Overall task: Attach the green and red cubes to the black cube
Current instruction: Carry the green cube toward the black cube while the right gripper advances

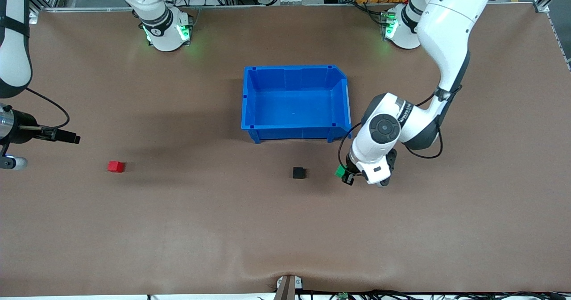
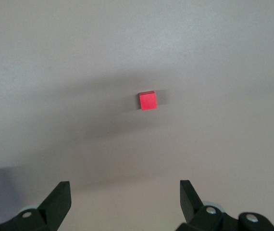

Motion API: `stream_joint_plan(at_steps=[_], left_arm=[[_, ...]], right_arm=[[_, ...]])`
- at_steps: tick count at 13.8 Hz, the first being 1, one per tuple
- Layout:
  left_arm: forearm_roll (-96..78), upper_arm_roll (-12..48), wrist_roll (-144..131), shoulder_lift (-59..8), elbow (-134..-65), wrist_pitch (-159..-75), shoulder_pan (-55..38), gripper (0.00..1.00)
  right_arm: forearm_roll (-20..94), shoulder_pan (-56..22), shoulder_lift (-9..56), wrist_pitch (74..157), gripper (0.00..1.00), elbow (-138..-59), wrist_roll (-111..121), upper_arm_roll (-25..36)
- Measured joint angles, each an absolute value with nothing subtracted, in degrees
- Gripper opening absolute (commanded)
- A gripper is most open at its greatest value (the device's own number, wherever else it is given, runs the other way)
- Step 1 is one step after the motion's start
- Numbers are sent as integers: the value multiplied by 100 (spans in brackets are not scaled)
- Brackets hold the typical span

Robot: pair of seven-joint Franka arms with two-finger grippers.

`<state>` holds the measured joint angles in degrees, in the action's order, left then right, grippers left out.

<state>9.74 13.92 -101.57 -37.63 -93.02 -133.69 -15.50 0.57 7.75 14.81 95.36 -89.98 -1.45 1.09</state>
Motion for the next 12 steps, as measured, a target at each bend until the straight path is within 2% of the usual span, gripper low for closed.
stream_joint_plan(at_steps=[12], left_arm=[[687, 1389, -12133, -4141, -8836, -13368, -1812, 0]], right_arm=[[57, 822, 1700, 9852, 100, -9070, -145, 110]])
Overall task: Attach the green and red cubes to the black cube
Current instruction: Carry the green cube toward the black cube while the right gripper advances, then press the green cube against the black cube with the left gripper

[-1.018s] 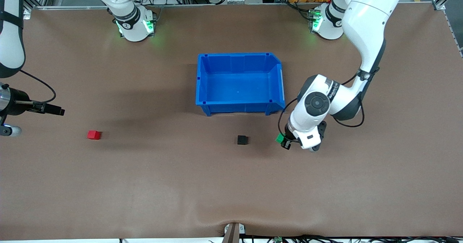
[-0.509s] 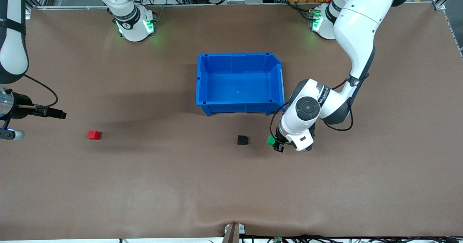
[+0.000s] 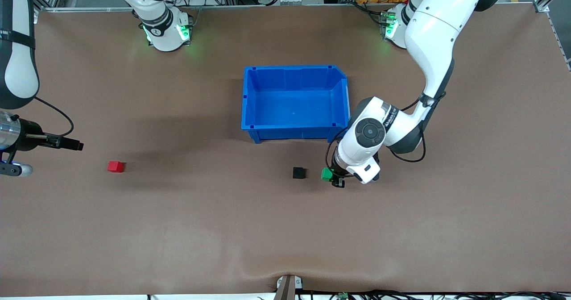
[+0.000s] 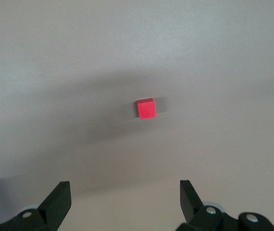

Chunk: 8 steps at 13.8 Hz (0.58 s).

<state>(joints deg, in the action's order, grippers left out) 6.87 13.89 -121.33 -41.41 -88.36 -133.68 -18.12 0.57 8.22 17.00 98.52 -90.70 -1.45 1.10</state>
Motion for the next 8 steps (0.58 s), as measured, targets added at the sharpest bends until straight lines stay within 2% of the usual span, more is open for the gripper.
stream_joint_plan(at_steps=[8], left_arm=[[687, 1307, -12835, -4436, -8564, -13327, -2124, 0]], right_arm=[[57, 879, 1882, 10009, 100, -9076, -145, 113]])
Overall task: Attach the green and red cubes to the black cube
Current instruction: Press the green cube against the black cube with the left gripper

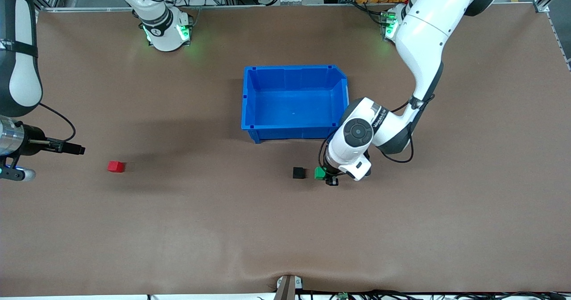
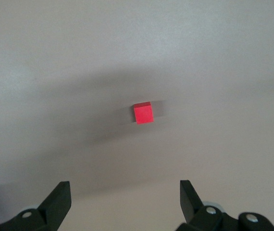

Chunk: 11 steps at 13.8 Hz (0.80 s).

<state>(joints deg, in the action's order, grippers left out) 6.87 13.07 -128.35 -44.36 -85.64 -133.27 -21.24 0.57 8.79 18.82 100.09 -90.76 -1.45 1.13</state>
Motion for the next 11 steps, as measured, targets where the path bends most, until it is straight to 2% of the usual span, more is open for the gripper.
stream_joint_plan(at_steps=[6, 11], left_arm=[[686, 527, -13249, -4867, -8051, -13122, -3013, 0], [686, 498, -13320, -4953, -7903, -13094, -3088, 0]], right_arm=[[57, 880, 1938, 10054, 100, -9076, -145, 113], [57, 880, 2039, 10166, 100, -9077, -144, 112]])
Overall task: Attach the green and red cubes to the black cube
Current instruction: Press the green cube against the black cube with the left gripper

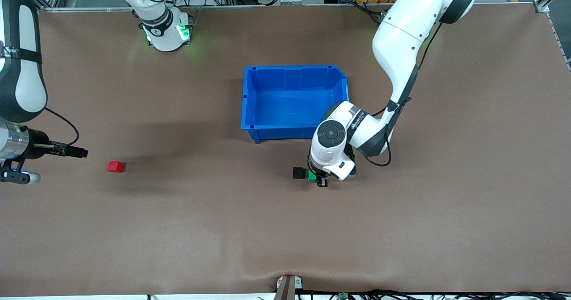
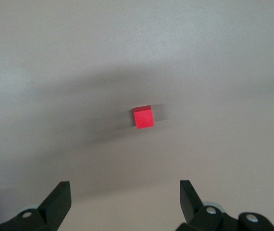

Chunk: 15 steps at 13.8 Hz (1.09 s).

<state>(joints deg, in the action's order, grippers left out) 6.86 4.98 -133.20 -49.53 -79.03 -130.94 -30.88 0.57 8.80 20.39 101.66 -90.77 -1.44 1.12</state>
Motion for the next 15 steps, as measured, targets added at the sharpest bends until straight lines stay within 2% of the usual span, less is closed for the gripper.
stream_joint_plan(at_steps=[15], left_arm=[[518, 495, -13327, -4990, -7801, -12839, -3290, 0]], right_arm=[[57, 883, 2333, 10370, 100, -9081, -144, 113]])
